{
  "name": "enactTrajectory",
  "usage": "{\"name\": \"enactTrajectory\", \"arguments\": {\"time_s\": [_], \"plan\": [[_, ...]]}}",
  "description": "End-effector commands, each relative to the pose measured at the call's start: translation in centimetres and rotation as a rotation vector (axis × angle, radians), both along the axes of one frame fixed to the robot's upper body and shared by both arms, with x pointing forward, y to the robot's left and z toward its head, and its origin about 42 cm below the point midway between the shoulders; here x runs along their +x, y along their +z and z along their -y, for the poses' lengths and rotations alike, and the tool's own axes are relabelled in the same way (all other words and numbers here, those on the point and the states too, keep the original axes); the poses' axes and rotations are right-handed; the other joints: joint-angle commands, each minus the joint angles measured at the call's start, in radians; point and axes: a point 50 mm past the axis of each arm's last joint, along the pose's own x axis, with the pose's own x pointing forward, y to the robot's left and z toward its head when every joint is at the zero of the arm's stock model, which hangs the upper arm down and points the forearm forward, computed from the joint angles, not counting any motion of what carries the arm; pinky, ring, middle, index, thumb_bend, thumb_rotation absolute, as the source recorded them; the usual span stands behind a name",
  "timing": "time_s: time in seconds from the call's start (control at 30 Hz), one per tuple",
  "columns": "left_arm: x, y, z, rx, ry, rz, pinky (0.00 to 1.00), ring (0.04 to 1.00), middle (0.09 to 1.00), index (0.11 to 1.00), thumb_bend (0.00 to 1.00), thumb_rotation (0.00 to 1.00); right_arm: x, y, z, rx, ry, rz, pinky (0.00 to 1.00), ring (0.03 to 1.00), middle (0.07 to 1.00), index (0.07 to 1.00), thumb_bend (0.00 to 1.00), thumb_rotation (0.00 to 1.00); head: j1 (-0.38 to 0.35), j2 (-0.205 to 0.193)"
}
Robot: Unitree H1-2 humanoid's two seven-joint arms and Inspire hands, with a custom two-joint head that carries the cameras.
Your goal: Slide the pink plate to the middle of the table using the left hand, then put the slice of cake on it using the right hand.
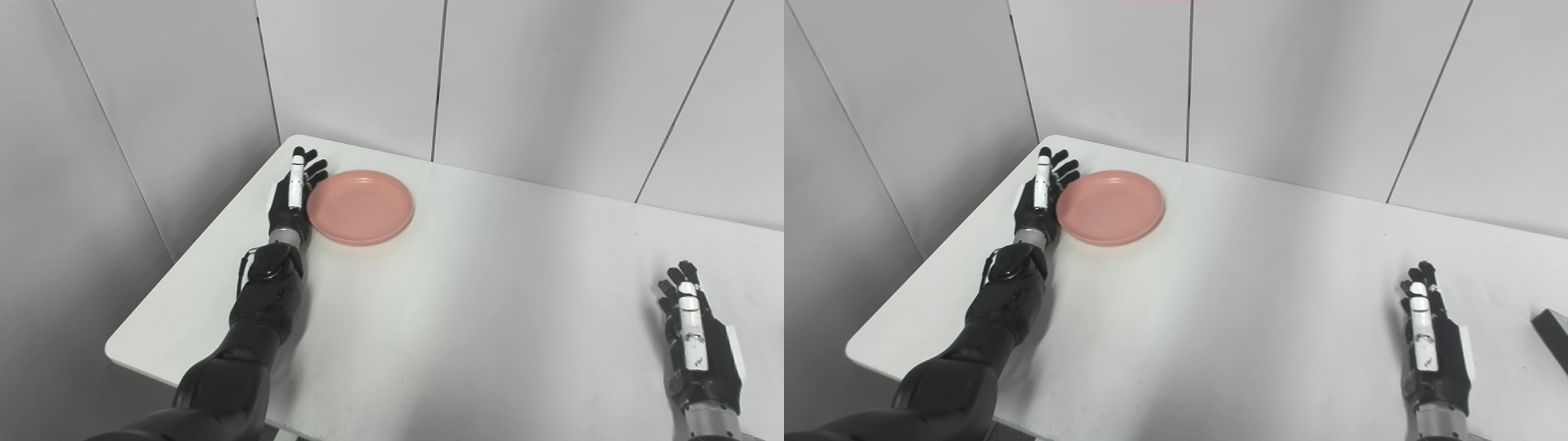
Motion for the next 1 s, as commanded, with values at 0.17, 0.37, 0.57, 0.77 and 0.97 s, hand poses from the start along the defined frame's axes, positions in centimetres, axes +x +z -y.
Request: {"name": "enactTrajectory", "arguments": {"time_s": [0.17,0.37,0.57,0.77,0.97], "plan": [[0.9,2.1,1.0,-0.038,-0.066,0.059,0.84,0.830,0.812,0.807,0.68,1.00,0.0,0.8,-0.3,0.019,0.003,0.029,1.00,0.951,0.954,0.963,0.60,0.85,-0.002,0.001],[0.9,2.3,2.2,-0.032,-0.127,0.054,0.80,0.823,0.811,0.804,0.68,1.00,-0.1,0.9,-0.4,0.020,0.003,0.033,1.00,0.947,0.953,0.962,0.58,0.85,-0.006,0.004],[0.9,2.2,3.7,-0.016,-0.180,0.038,0.78,0.817,0.805,0.794,0.69,1.00,-0.1,0.9,-0.4,0.017,0.001,0.035,0.99,0.941,0.943,0.951,0.60,0.84,-0.011,0.006],[0.9,2.3,5.2,0.028,-0.222,0.025,0.78,0.820,0.809,0.797,0.68,1.00,-0.1,1.0,-0.5,0.026,-0.006,0.031,0.99,0.940,0.937,0.943,0.61,0.82,-0.015,0.011],[0.6,2.5,7.0,0.046,-0.275,0.024,0.83,0.852,0.843,0.845,0.68,1.00,-0.2,1.1,-0.6,0.024,-0.007,0.033,0.99,0.940,0.937,0.940,0.59,0.83,-0.019,0.015]]}}
